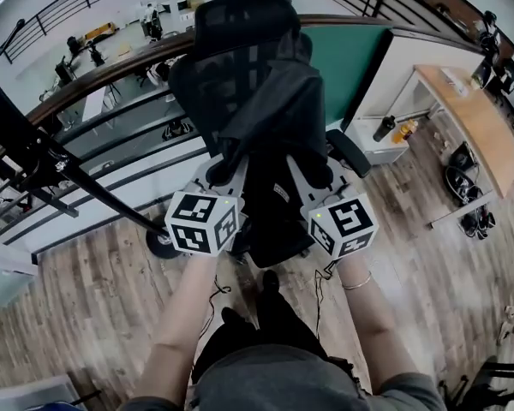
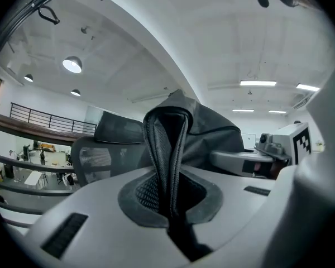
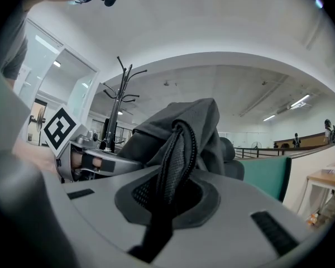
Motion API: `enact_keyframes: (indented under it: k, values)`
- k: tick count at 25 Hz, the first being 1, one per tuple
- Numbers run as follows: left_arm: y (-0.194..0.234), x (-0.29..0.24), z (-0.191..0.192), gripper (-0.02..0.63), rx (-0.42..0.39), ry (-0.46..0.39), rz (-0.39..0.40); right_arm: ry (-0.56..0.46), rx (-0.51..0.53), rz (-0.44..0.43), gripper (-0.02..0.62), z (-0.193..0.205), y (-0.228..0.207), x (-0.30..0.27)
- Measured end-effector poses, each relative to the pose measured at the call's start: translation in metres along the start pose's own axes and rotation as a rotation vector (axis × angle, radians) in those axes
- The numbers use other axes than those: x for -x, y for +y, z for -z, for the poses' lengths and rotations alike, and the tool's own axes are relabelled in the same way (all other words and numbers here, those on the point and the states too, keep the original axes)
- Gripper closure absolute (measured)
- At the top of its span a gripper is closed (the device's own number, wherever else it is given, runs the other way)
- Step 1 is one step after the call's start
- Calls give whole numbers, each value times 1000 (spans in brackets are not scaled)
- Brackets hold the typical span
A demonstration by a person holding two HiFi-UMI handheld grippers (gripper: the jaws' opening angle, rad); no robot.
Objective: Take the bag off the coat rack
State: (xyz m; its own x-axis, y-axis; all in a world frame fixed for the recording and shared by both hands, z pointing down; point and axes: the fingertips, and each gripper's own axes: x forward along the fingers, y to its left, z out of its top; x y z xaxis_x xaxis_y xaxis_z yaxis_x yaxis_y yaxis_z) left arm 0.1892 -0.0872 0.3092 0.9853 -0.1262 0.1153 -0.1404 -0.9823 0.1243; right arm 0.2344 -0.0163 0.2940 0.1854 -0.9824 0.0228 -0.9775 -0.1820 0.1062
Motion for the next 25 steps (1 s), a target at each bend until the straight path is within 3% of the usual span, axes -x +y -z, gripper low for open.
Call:
enact_keyframes:
  k: [10,25]
  values:
    - [-2,-86,35,572,44,63,-3,68,-83,6,572,53,-77,-22]
    - [45,-155,123,572,199,173,-103,251,-175,-55,571,155,-119,-82]
